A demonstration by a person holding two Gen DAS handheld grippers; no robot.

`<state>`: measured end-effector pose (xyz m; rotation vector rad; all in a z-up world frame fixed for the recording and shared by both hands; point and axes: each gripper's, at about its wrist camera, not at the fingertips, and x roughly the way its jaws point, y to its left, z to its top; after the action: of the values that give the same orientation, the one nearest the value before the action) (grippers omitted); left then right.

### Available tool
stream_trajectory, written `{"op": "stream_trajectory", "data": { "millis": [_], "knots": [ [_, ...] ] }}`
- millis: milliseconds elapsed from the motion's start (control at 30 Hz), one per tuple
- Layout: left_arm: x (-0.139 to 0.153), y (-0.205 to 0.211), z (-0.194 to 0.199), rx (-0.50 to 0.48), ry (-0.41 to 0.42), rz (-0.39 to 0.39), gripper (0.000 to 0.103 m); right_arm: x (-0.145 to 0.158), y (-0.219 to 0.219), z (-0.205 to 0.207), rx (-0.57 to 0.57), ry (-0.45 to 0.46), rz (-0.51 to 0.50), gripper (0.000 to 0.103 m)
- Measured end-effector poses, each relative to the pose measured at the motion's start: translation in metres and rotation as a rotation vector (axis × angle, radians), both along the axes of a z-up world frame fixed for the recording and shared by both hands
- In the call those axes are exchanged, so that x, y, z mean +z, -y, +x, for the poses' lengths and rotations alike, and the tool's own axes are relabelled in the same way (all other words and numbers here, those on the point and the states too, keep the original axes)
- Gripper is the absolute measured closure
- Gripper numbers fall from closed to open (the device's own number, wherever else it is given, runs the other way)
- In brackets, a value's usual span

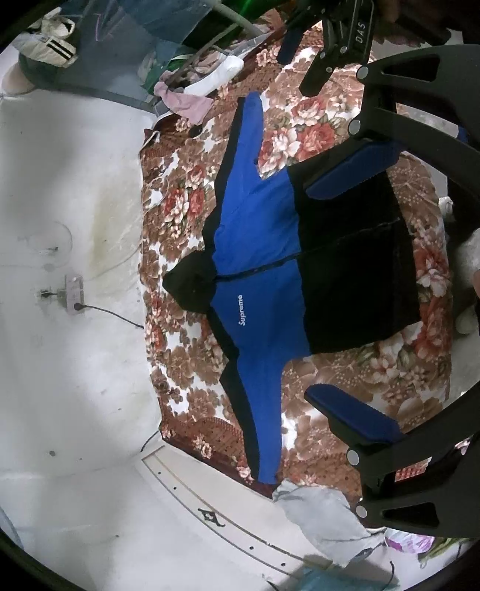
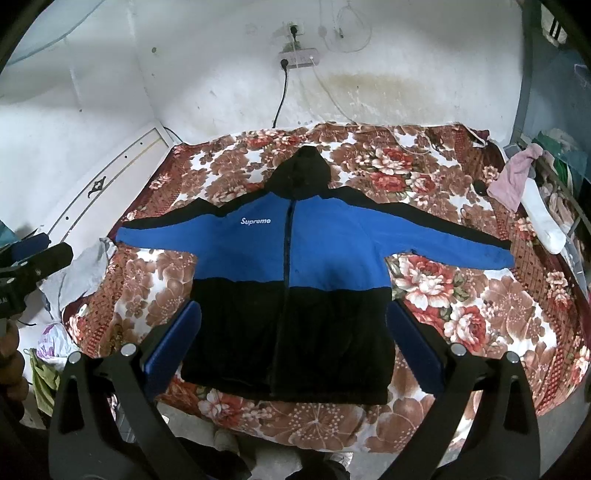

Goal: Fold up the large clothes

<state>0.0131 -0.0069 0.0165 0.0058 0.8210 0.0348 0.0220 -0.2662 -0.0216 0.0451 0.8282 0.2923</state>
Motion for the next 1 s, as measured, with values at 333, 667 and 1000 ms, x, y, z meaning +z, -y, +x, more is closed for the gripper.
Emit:
{"op": "stream_trajectory", "data": {
  "millis": [333, 667, 1000],
  "knots": [
    [-0.009, -0.003, 0.016, 0.032, -0.043, -0.026, 0.005, -0.006, 0.016, 0.025, 0.025, -0.023, 0.005, 0.004],
    [-0.015, 0.002, 0.04, 0.112, -0.053, -0.025, 0.005, -0.012, 0.023, 0.074, 0.096, -0.072, -0.012, 0.004],
    [-0.028, -0.046, 0.145, -0.03, -0.063, -0.073, 0.005, -0.027, -0.006, 0.161, 0.059, -0.107, -0.049, 0.004]
  ]
}}
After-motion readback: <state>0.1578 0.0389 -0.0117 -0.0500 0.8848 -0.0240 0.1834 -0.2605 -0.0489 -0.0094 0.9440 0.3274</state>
